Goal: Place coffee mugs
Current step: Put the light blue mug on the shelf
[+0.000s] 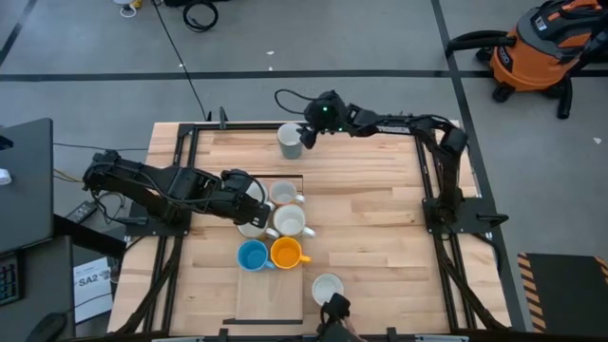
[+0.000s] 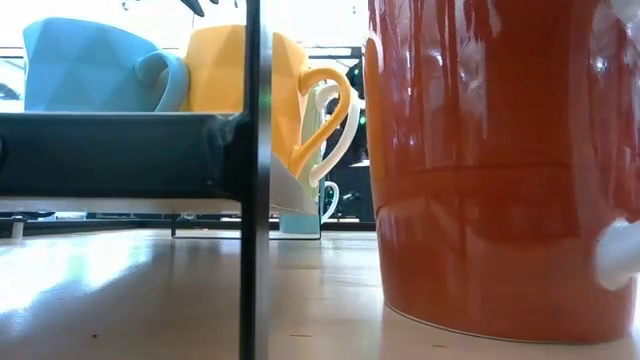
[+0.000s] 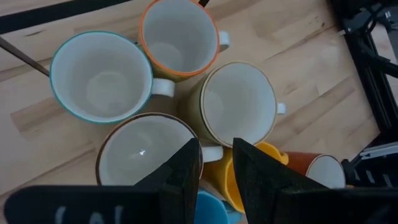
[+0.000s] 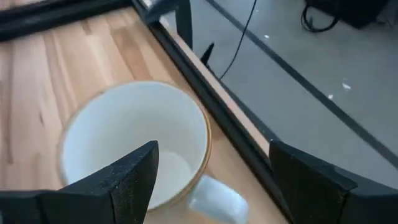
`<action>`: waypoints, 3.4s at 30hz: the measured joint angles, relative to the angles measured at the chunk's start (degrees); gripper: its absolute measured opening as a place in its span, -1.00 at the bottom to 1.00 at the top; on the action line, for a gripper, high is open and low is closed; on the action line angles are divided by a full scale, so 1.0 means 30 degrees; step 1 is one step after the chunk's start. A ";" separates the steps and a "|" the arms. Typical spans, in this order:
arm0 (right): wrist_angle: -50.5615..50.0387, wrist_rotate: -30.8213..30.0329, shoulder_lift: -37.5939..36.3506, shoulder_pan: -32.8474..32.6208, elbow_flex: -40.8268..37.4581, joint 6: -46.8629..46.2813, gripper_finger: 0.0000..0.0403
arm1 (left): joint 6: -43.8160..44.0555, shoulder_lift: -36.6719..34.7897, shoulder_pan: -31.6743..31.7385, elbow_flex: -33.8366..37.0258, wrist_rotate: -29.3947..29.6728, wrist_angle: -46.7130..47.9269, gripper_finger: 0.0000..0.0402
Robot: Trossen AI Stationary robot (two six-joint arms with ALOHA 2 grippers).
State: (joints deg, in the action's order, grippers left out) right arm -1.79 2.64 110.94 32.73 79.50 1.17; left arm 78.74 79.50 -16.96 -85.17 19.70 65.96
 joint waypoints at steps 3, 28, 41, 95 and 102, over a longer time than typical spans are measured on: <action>0.0031 -0.0147 0.0477 0.0007 0.0000 0.0037 0.53 | -0.0012 0.0000 0.0012 0.0000 0.0000 -0.0051 -0.49; -0.2547 0.0057 0.0664 -0.0051 -0.0036 0.0012 -0.07 | -0.0029 0.0000 0.0005 0.0007 0.0000 -0.0280 -0.49; -0.2913 0.0003 0.0668 -0.0051 -0.0033 -0.0029 -0.55 | -0.0022 0.0000 0.0005 0.0015 0.0000 -0.0287 -0.49; -1.8033 -0.0024 -0.8607 -1.1351 -0.5355 -1.1347 -0.81 | -0.6184 0.0015 0.0005 0.0022 0.2131 -0.2210 -0.49; -1.7512 -0.0041 -0.8599 -1.2014 -0.6313 -1.1560 -0.81 | -0.6178 0.0015 0.0005 0.0022 0.2129 -0.2210 -0.49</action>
State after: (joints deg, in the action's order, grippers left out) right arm -54.33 2.51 85.14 -3.31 60.57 -33.51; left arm 60.20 79.55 -16.95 -85.10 26.09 59.33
